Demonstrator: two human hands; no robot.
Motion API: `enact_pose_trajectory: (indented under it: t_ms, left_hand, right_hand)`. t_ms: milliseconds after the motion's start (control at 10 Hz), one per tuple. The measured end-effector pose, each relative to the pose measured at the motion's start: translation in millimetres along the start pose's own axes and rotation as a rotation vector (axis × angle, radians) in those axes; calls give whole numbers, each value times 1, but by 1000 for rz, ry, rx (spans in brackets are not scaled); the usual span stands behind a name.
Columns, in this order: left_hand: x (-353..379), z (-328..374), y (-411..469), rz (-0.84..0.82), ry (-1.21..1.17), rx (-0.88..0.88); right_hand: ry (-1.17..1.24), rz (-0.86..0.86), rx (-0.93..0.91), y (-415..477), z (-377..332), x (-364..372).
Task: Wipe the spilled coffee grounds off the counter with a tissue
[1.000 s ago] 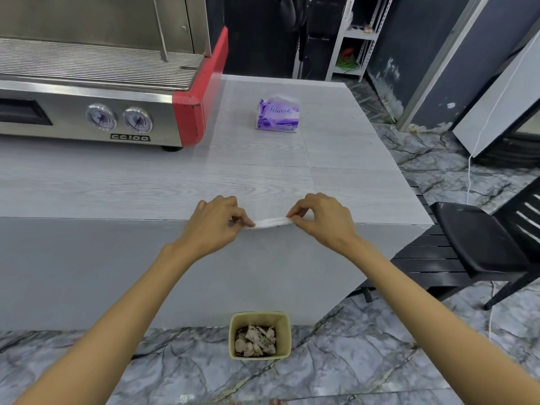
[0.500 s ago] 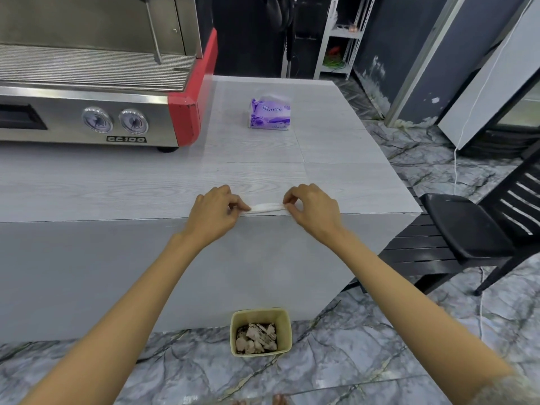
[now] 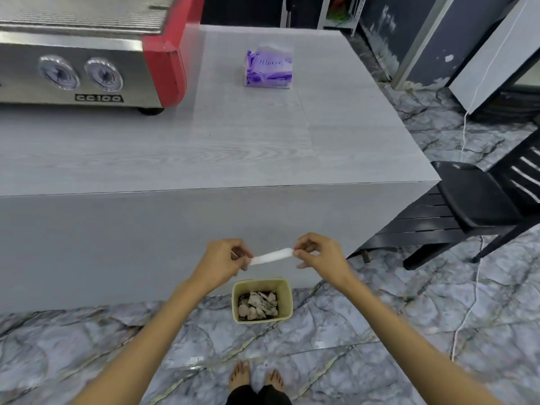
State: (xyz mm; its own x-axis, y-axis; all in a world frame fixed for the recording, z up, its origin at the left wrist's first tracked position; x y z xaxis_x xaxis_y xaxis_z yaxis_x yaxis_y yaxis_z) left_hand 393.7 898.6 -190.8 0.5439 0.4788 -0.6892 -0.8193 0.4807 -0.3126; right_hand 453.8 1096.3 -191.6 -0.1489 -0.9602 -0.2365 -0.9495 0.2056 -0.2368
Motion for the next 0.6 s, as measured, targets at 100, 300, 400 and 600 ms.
enact_pose_trajectory:
  t_ms: [100, 300, 400, 600]
  left_hand:
    - [47, -45, 14, -27, -132, -171]
    - [147, -138, 63, 33, -242, -374]
    - [201, -192, 91, 50, -272, -449]
    - [287, -264, 118, -23, -184, -485]
  right_hand:
    - [188, -11, 226, 5, 71, 13]
    - [323, 19, 459, 36, 220, 50]
    - [306, 40, 494, 60, 291, 69]
    - [214, -7, 570, 86, 406, 108]
Point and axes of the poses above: each hand's wrist, its own y-axis towards the middle knuckle, its own x-axis out of the palm, z = x × y, the point moved 6 cm from there along y, towards the middle knuckle, and after that the axes turned 10 degrees about y, right-handed, at the moved point
